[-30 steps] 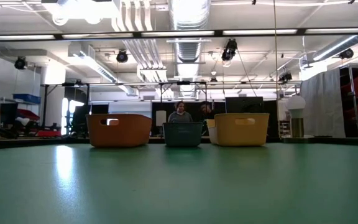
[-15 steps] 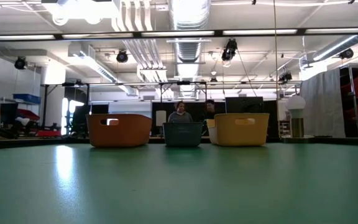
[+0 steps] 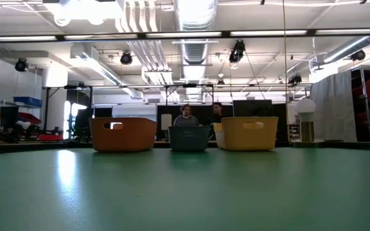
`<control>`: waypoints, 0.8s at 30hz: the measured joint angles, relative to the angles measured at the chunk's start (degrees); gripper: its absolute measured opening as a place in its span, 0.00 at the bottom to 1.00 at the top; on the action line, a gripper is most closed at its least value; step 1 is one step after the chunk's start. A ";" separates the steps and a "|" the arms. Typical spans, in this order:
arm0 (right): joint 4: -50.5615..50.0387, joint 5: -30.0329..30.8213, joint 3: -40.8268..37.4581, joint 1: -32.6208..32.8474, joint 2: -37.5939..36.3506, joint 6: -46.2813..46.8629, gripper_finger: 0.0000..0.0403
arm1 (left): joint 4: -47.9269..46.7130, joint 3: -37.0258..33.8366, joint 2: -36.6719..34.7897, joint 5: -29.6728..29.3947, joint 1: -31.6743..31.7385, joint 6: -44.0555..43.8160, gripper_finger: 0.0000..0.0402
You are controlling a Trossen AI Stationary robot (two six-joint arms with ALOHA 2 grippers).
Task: Sort batteries
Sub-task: Put the small black battery into the blue bin
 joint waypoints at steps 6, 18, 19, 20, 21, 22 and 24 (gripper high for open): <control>-4.42 -0.26 2.07 -0.92 -1.51 0.09 0.07 | -6.34 0.21 -2.82 -0.77 0.02 -0.44 0.22; -46.91 2.55 19.09 -9.80 -0.93 -5.31 0.07 | -32.41 -7.08 -16.22 -2.15 -0.17 -19.33 0.42; -48.60 2.95 19.34 -11.12 -0.70 -6.10 0.07 | -32.31 -8.58 -17.69 -2.69 -0.17 -19.69 0.42; -50.13 3.02 19.43 -12.64 -0.45 -6.66 0.07 | -32.03 -10.26 -19.22 -3.29 -0.17 -19.86 0.43; -51.91 3.02 19.46 -14.13 -0.07 -7.15 0.07 | -31.99 -11.86 -20.63 -4.30 -0.13 -20.27 0.43; -53.50 3.04 19.48 -15.57 0.44 -7.84 0.07 | -31.96 -13.51 -22.07 -6.05 -0.11 -20.77 0.43; -54.99 3.00 18.83 -18.40 1.92 -10.55 0.07 | -31.55 -16.58 -25.15 -9.25 -0.11 -21.26 0.43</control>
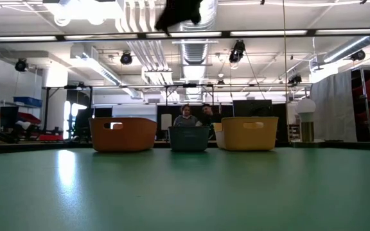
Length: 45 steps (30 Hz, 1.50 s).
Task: Sort batteries
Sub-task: Put the small black battery into the blue bin
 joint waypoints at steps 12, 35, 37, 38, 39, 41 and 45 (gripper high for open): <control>-4.08 -3.48 -4.48 -13.92 11.06 -12.72 0.09 | 1.09 -10.25 -16.60 -3.43 0.00 0.55 0.43; -7.61 -19.32 -4.51 -26.03 20.86 -19.02 0.07 | 2.03 -14.87 -23.83 -10.74 0.02 -0.05 0.43; -6.72 -21.48 -4.42 -26.83 21.38 -19.26 0.07 | 3.23 -14.87 -23.94 -12.78 0.00 -0.09 0.43; -6.72 -22.61 -4.43 -27.15 21.51 -19.28 0.07 | 3.79 -14.87 -23.99 -13.69 0.00 -0.08 0.43; -7.24 -23.75 -4.48 -27.36 21.63 -19.48 0.07 | 4.42 -14.87 -24.05 -14.48 0.02 -0.10 0.43; -6.32 -25.07 -4.50 -27.57 22.21 -19.92 0.07 | 5.16 -14.87 -24.12 -15.54 0.02 -0.09 0.43; -6.33 -28.40 -4.46 -28.08 23.48 -21.47 0.07 | 7.07 -14.87 -24.14 -16.72 0.01 -0.09 0.43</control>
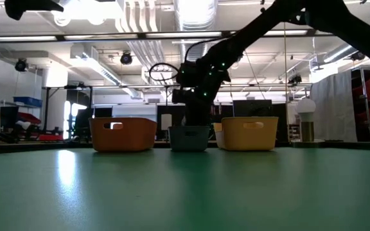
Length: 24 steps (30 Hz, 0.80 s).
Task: Sort batteries
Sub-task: Put the small black battery into the blue bin
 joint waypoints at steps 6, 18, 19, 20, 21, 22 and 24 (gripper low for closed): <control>0.21 -0.21 -0.02 -0.19 0.74 -0.79 0.07 | 1.06 0.00 0.06 -0.57 -0.01 0.00 0.43; 0.82 4.42 -0.11 -1.77 0.73 -1.10 0.11 | 1.31 0.00 0.76 -1.69 0.01 2.43 0.43; 0.83 4.42 -0.11 -1.77 0.71 -1.09 0.11 | 1.35 0.00 0.72 -1.56 -0.01 2.89 0.43; 0.81 4.40 -0.11 -1.84 0.71 -1.09 0.11 | 1.34 0.00 0.60 -1.19 0.01 3.36 0.43; 0.81 4.40 -0.11 -1.86 0.71 -1.12 0.10 | 1.01 0.19 0.38 -0.49 -0.01 3.77 0.43; 0.83 4.40 -0.11 -1.86 0.71 -1.27 0.10 | 0.83 0.68 0.23 0.68 -0.01 4.20 0.43; 1.22 4.40 -0.11 -1.86 0.71 -1.74 0.11 | 0.67 2.06 -0.19 2.60 0.00 5.83 0.43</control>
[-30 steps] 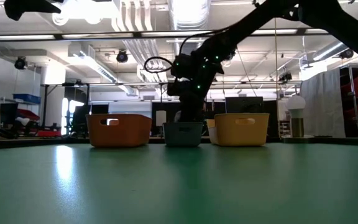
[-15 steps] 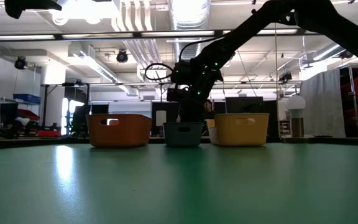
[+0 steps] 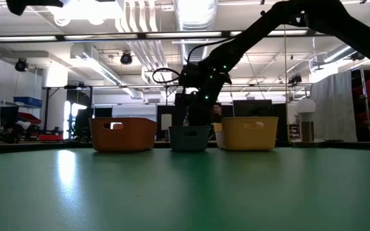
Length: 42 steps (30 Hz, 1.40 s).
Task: Sort batteries
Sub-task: Put the small black battery into the blue bin
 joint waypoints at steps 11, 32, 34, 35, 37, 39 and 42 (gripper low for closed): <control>1.74 0.01 0.00 -0.48 -0.04 -0.03 0.10 | -0.66 9.51 -0.14 4.77 0.01 7.68 0.43; -1.41 0.09 -0.02 -1.40 -0.07 1.89 0.11 | -1.57 10.14 3.40 6.67 0.00 8.05 0.43; -2.09 0.11 -0.04 -1.40 -0.07 1.77 0.10 | -2.14 10.12 3.34 6.97 0.01 7.12 0.43; -2.10 0.13 -0.04 -1.40 -0.07 1.78 0.10 | -2.42 10.14 3.29 7.18 0.01 6.80 0.43; -1.87 0.13 -0.04 -1.40 -0.07 1.76 0.11 | -2.89 10.12 3.27 7.27 -0.01 6.55 0.43; -1.84 0.13 -0.04 -1.40 -0.07 1.80 0.12 | -2.93 10.12 3.27 7.27 0.01 6.52 0.43; -1.67 0.11 -0.04 -1.40 -0.07 3.19 0.14 | -2.97 10.12 3.27 7.27 0.01 6.91 0.43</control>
